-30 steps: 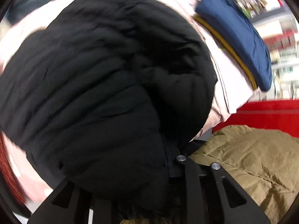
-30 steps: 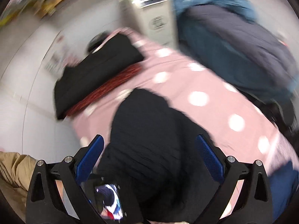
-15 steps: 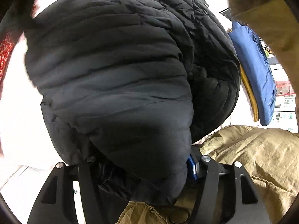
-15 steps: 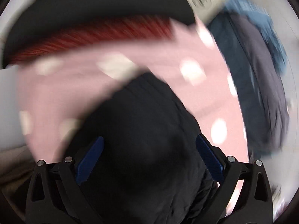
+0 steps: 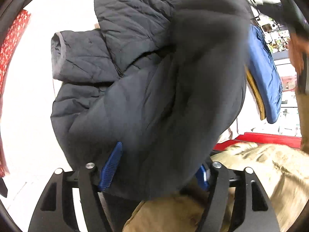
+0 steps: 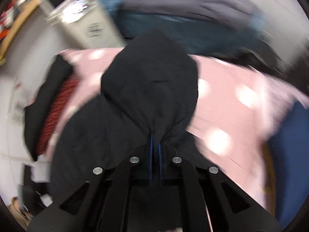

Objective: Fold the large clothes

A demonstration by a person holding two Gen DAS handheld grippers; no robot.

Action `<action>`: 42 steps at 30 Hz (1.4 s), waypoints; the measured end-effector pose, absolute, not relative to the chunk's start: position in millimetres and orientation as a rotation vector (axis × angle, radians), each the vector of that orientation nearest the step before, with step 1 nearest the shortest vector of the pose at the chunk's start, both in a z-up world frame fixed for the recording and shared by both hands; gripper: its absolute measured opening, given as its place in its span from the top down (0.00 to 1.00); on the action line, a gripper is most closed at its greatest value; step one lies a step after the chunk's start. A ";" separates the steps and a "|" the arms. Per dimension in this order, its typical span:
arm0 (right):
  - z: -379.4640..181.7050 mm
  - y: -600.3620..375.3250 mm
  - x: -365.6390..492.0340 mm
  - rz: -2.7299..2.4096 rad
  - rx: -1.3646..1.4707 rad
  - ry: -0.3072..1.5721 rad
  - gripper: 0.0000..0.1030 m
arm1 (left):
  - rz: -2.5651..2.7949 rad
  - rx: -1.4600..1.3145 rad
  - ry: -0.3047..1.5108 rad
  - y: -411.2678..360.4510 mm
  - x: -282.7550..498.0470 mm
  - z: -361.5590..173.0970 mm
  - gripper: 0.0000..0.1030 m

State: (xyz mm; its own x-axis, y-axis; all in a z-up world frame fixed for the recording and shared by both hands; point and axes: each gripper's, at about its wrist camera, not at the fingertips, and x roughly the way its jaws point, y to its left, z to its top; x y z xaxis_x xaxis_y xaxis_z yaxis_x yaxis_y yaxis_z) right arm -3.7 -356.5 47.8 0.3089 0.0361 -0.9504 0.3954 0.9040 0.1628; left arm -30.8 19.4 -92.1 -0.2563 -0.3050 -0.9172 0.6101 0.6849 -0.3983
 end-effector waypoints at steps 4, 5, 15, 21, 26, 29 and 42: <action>-1.0 -376.6 -93.8 -0.323 0.555 1.457 0.88 | -0.916 0.206 1.630 26.6 -14.1 -89.6 0.25; -13.3 -369.9 -110.6 -0.318 0.607 1.495 0.86 | -0.915 0.202 1.637 28.3 -10.6 -90.1 0.25; 54.7 -396.8 -161.8 -0.403 0.864 1.325 0.12 | -0.881 0.111 1.666 81.3 30.6 -67.7 0.15; 136.4 -403.9 -110.4 -0.430 0.604 1.189 0.12 | -0.694 -0.065 1.633 144.3 60.9 -68.1 0.15; 98.9 -290.6 32.3 0.021 0.484 1.270 0.12 | -0.660 -0.240 1.692 145.1 62.6 -90.2 0.15; 60.8 -190.5 91.4 0.261 0.376 1.371 0.12 | -0.684 -0.211 1.702 127.7 50.3 -98.8 0.15; -120.6 -83.9 142.4 0.316 0.266 1.661 0.24 | -0.578 -0.657 1.875 139.8 4.4 -164.3 0.18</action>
